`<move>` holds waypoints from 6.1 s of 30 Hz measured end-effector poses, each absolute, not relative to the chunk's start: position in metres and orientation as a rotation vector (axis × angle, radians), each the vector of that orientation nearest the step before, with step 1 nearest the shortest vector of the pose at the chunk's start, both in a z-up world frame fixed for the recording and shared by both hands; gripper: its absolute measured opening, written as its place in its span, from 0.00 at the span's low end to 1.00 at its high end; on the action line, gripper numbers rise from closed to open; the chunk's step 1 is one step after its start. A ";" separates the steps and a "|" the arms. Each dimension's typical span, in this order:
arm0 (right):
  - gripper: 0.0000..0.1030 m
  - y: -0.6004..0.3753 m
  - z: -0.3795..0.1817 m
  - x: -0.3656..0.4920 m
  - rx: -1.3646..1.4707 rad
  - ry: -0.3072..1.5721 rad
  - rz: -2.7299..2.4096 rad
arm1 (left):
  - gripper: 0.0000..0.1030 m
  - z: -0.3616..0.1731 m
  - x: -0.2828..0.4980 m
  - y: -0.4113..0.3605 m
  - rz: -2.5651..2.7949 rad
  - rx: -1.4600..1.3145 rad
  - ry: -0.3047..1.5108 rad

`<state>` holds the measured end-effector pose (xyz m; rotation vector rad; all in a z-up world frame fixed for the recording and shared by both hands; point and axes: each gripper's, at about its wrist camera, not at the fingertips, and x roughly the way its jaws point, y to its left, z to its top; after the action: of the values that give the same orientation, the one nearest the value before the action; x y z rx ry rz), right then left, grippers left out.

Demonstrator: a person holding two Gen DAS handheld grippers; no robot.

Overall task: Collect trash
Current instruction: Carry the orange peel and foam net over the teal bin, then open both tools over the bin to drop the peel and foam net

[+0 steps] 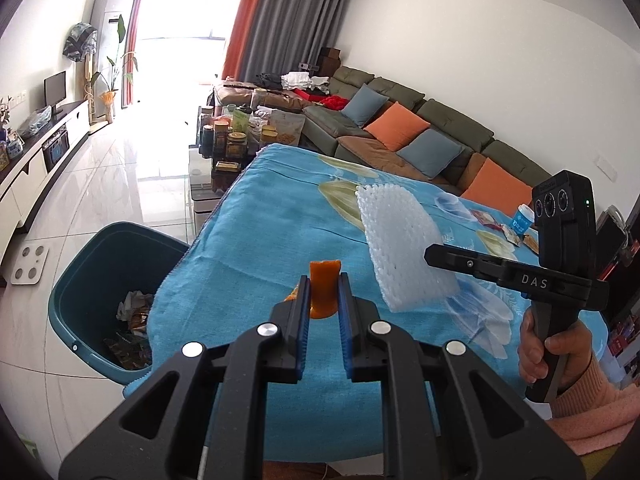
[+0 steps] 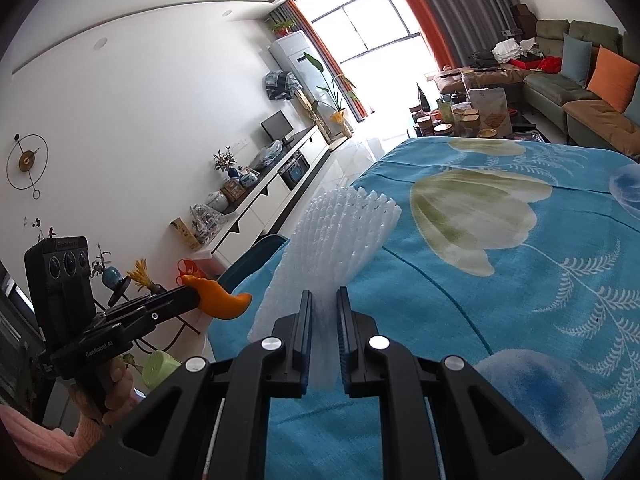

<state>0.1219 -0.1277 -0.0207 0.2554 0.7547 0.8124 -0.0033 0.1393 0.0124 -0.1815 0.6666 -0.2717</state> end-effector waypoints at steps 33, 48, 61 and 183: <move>0.11 -0.094 -0.023 0.135 0.236 0.790 0.872 | 0.13 0.019 -0.007 0.168 -0.193 -0.207 0.644; 0.11 -0.081 -0.017 0.138 0.219 0.799 0.902 | 0.13 0.020 -0.005 0.182 -0.148 -0.218 0.635; 0.11 -0.064 -0.017 0.144 0.201 0.814 0.932 | 0.13 0.019 -0.001 0.200 -0.103 -0.231 0.628; 0.32 0.110 -0.046 0.195 0.087 0.993 0.951 | 0.37 -0.038 0.045 0.263 0.176 -0.393 0.745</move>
<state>0.1954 0.1100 -0.0462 0.0867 0.9927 0.9508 0.0446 0.2632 -0.0380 -0.3933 0.7447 0.1756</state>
